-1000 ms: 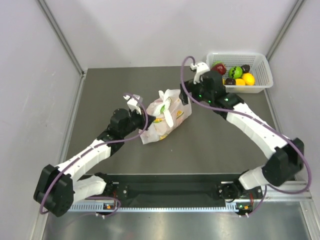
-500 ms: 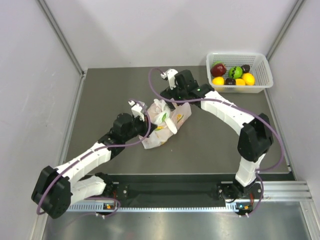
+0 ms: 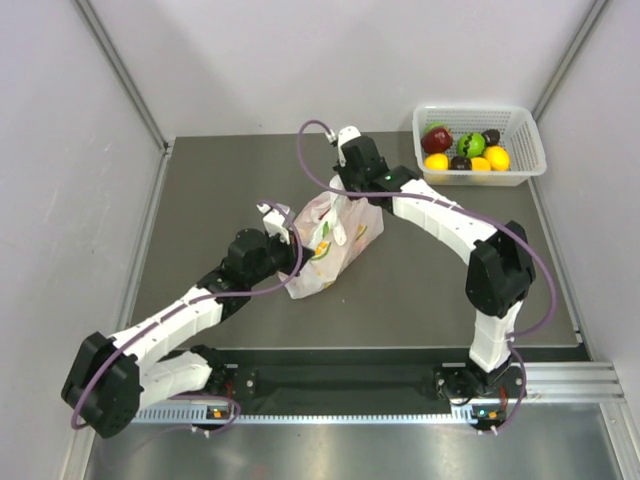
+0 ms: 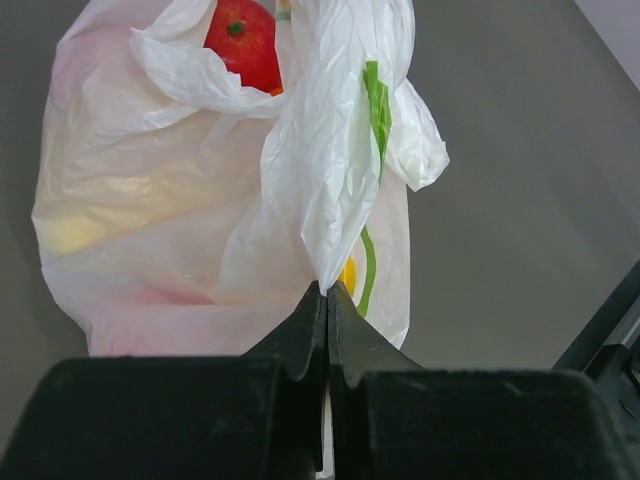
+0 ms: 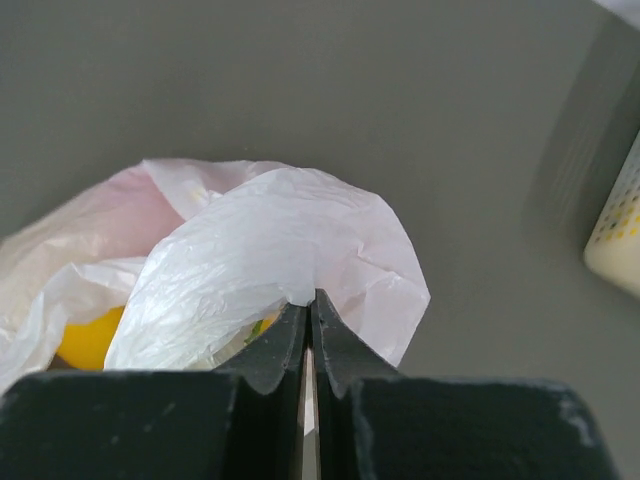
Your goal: Untie the knot of the plastic bag and take out the fruit
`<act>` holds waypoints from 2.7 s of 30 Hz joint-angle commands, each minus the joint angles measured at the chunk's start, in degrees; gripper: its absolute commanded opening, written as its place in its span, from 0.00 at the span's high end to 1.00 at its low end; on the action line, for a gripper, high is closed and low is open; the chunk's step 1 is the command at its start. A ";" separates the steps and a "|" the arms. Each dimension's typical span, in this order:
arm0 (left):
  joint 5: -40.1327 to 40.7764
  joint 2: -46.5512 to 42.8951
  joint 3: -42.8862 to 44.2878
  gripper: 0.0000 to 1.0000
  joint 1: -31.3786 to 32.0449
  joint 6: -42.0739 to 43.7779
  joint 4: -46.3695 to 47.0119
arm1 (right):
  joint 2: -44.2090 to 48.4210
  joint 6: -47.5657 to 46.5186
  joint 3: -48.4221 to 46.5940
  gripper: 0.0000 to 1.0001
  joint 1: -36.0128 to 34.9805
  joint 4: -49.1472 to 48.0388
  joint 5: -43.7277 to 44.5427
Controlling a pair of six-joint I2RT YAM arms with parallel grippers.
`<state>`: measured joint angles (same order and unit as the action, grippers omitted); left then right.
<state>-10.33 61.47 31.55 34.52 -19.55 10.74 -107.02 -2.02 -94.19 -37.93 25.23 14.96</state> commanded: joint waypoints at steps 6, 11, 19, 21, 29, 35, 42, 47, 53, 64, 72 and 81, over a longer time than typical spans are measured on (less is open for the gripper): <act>12.32 -2.67 -1.23 1.00 0.54 -1.10 -2.47 | 14.97 24.94 13.84 1.00 14.19 -10.46 -1.76; 20.25 -1.10 0.00 1.00 0.55 -0.41 -1.53 | 24.82 30.32 25.17 1.00 18.86 -13.19 -9.59; 30.88 11.44 8.52 1.00 0.28 9.07 9.20 | 39.07 33.48 42.91 1.00 18.95 -14.24 -18.81; 31.68 14.45 12.56 1.00 -0.24 10.75 11.74 | 43.20 33.93 46.71 1.00 18.86 -15.12 -21.71; 30.72 17.90 23.11 0.94 -0.86 8.05 7.81 | 50.68 30.85 58.06 1.00 13.34 -14.25 -26.47; 32.21 8.33 19.18 0.36 -0.77 0.05 -2.28 | 53.75 28.74 61.76 1.00 8.15 -14.94 -25.07; 23.71 1.44 17.83 0.16 -0.77 -1.37 -8.80 | 54.64 25.41 62.82 1.00 6.47 -15.56 -24.36; 10.61 14.42 33.64 0.10 -0.77 8.11 -19.76 | 53.76 22.16 62.29 0.98 4.89 -14.43 -22.61; -5.03 31.48 54.65 0.01 -0.69 18.04 -34.54 | 54.02 21.62 61.67 0.92 3.92 -13.37 -20.85; -11.32 37.49 57.22 0.01 1.42 30.97 -47.74 | 53.94 21.80 60.80 0.92 3.83 -13.54 -18.48; 2.91 40.83 53.27 0.01 3.10 31.33 -41.25 | 53.49 21.45 59.56 0.92 3.83 -13.28 -19.18; 16.29 38.63 47.02 0.85 3.09 29.75 -30.35 | 54.38 21.97 58.95 0.93 3.83 -13.02 -19.62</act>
<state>-1.15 102.50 78.52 37.71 10.31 -26.68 -53.69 20.47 -32.32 -33.26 13.26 -4.43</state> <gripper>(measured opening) 0.369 0.074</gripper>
